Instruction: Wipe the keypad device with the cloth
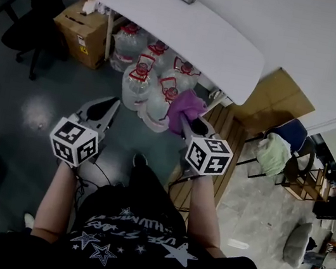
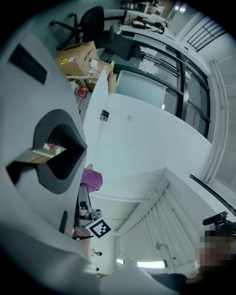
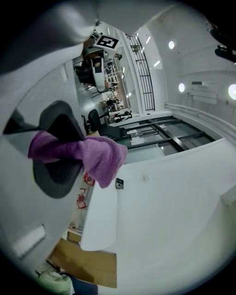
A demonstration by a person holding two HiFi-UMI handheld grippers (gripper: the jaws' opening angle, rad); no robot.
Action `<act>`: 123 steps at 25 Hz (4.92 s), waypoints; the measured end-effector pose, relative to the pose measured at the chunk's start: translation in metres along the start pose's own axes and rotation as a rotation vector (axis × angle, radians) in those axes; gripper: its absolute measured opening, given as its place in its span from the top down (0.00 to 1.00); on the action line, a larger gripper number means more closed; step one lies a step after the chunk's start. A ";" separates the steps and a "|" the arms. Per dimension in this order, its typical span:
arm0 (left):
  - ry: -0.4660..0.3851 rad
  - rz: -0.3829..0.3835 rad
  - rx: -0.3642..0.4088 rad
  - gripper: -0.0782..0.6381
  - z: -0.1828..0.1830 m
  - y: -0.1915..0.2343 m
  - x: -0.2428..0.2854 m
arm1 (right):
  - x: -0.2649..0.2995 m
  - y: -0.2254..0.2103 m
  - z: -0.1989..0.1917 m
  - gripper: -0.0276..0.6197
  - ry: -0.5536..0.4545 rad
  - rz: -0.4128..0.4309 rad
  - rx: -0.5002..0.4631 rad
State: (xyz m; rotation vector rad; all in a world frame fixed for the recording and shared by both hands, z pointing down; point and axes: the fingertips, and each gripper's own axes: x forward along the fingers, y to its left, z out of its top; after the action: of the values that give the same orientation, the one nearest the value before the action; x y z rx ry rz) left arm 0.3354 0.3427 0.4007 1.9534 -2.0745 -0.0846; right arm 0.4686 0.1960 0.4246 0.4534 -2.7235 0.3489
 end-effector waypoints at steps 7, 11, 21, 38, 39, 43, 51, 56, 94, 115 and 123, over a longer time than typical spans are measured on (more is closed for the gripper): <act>0.009 0.050 -0.019 0.88 -0.001 0.032 0.015 | 0.049 -0.011 0.011 0.81 0.027 0.046 -0.012; 0.027 0.064 -0.006 0.88 0.003 0.057 0.041 | 0.093 -0.024 0.026 0.81 0.042 0.084 -0.009; 0.041 0.157 -0.059 0.88 0.028 0.133 0.134 | 0.204 -0.092 0.083 0.81 0.054 0.139 0.008; 0.043 0.220 -0.074 0.88 0.053 0.184 0.232 | 0.294 -0.169 0.117 0.81 0.076 0.193 0.047; 0.046 0.221 -0.077 0.88 0.052 0.186 0.234 | 0.296 -0.170 0.116 0.81 0.080 0.195 0.047; 0.047 0.215 -0.080 0.88 0.054 0.195 0.242 | 0.302 -0.171 0.112 0.81 0.092 0.191 0.053; 0.063 0.155 -0.100 0.88 0.060 0.238 0.268 | 0.328 -0.179 0.120 0.81 0.106 0.126 0.067; 0.081 0.089 -0.098 0.88 0.067 0.280 0.282 | 0.353 -0.175 0.133 0.81 0.095 0.050 0.083; 0.179 -0.288 -0.054 0.88 0.140 0.550 0.358 | 0.559 -0.109 0.225 0.81 -0.004 -0.314 0.208; 0.235 -0.351 -0.031 0.88 0.193 0.610 0.555 | 0.675 -0.248 0.278 0.81 0.017 -0.352 0.300; 0.256 -0.357 -0.035 0.88 0.204 0.617 0.617 | 0.723 -0.294 0.291 0.81 0.029 -0.332 0.327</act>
State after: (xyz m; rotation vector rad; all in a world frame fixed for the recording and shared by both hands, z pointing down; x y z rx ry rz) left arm -0.3361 -0.2474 0.4570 2.1628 -1.5432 0.0531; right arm -0.1564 -0.3513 0.4909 0.9641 -2.5069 0.7028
